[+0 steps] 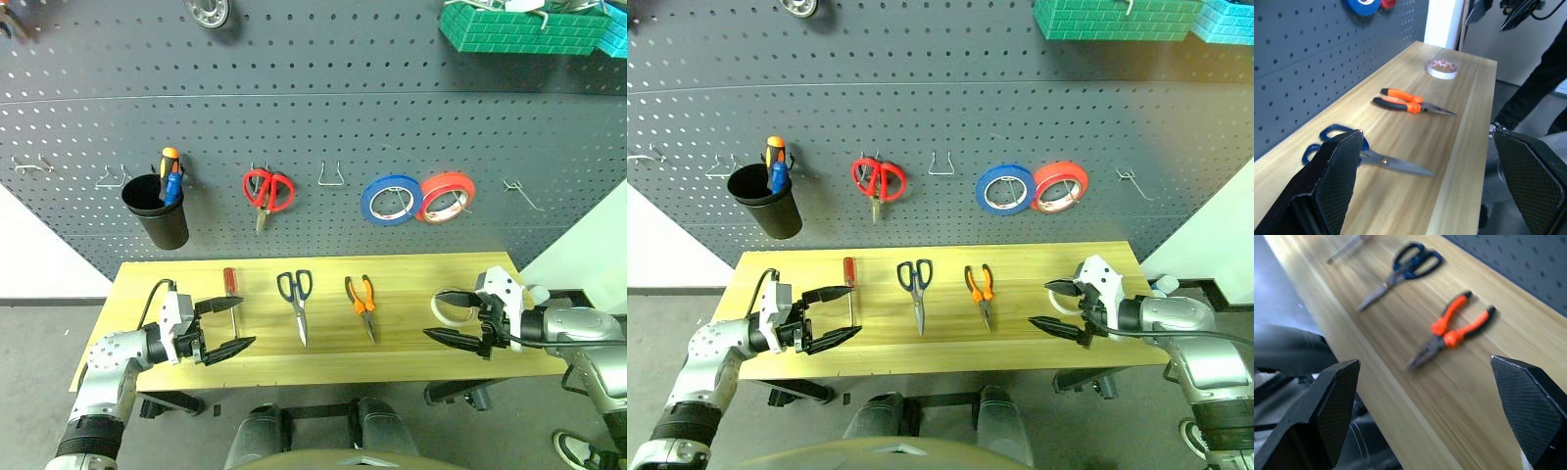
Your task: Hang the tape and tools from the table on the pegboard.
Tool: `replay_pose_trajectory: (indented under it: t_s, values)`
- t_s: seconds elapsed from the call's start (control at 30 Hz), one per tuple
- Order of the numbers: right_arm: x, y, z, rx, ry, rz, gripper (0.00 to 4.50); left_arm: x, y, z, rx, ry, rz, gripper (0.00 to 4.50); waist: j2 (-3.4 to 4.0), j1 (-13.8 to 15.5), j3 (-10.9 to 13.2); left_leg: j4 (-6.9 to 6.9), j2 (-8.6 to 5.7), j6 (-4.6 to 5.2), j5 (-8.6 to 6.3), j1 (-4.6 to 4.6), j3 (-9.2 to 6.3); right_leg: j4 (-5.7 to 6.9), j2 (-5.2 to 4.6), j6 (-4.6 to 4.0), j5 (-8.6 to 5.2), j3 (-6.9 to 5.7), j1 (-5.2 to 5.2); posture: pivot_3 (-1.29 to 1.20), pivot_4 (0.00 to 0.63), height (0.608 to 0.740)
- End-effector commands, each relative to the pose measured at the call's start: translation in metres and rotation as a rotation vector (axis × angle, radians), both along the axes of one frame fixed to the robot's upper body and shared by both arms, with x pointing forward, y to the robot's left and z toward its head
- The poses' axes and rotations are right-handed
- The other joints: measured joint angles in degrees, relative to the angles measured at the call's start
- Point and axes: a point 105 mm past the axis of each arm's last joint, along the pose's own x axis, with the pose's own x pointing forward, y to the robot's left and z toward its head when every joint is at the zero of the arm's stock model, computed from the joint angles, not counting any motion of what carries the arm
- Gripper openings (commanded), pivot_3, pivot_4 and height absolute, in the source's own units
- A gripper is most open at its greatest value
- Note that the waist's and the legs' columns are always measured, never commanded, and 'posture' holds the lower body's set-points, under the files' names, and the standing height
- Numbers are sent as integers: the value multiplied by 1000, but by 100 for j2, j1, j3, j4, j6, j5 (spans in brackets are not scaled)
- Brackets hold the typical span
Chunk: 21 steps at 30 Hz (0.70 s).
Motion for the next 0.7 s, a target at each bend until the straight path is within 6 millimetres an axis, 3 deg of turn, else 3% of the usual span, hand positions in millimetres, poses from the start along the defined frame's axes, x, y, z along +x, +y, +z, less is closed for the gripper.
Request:
replay_pose_trajectory:
  t_s: [0.03,0.17,0.43,0.7]
  values:
    - [13,-5,-1,-56,2,-64,4500,-1,1,2,26,-36,-14,4461,1,5,11,0,0,0,0,0,1,1,0,0,0,2,-2,-25,126,740]
    - [20,-11,-13,-134,110,-125,4500,-1,-12,15,19,-66,-63,4461,1,17,41,0,1,0,0,0,-2,3,-1,-2,0,2,-3,-7,139,740]
    - [30,-6,-17,-150,218,-162,4500,2,-52,47,18,-98,-177,4461,-8,38,147,0,-2,1,0,-6,-4,1,-6,-16,5,2,-5,2,171,740]
    - [36,-18,-23,-208,260,-210,4500,20,-91,56,58,-82,-247,4461,-14,41,313,-1,-7,3,2,-8,-11,2,-3,-6,-3,2,-6,-17,206,740]
